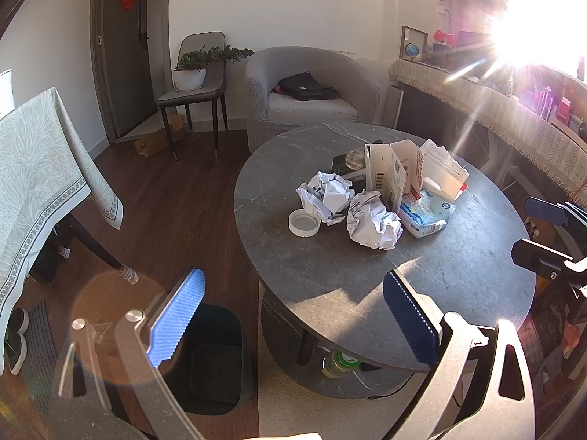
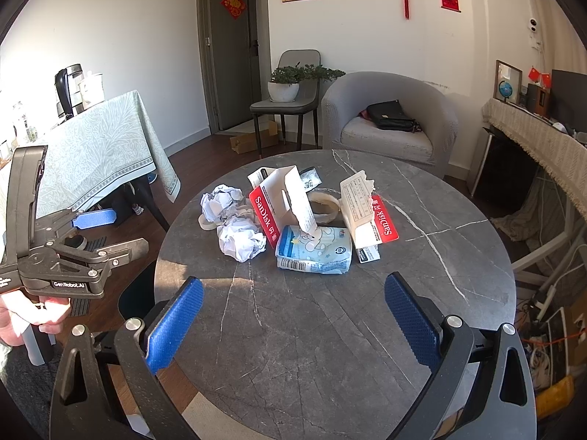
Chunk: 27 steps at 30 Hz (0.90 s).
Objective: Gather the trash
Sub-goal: 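Reach the left gripper to the crumpled white paper and close on it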
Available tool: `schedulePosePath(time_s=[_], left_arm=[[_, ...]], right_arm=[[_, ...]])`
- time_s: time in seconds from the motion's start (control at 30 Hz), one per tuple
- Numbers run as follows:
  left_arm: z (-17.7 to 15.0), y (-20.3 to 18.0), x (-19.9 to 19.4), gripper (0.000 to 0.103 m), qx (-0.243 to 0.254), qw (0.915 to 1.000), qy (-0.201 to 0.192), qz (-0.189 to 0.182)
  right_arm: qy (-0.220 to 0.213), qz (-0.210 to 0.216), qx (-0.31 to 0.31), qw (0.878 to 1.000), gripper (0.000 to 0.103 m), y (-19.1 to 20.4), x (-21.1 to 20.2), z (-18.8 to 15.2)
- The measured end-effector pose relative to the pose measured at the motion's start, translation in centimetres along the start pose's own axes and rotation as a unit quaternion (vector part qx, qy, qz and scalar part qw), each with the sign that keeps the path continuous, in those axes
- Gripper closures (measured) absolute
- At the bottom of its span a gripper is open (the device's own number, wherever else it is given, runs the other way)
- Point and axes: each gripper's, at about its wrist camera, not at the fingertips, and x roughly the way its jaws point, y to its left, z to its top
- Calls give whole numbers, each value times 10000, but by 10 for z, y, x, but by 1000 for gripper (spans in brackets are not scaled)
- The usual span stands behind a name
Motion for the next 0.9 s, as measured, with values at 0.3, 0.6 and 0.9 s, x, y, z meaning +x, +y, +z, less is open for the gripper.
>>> schedulePosePath(time_s=[0.3,0.6,0.9], left_arm=[[5,-7,3,4,356,9992,-95,-123],[8,-22,21,27,461,9973,101,-560],[19,-46,44,52,312,9929,321,-1104]], right_arm=[[132,-24,144,9998,3,-8,9,-3],[212,131,179,9995,15,-15,12,-7],[289,319,357,9984,21,-32,8,-17]])
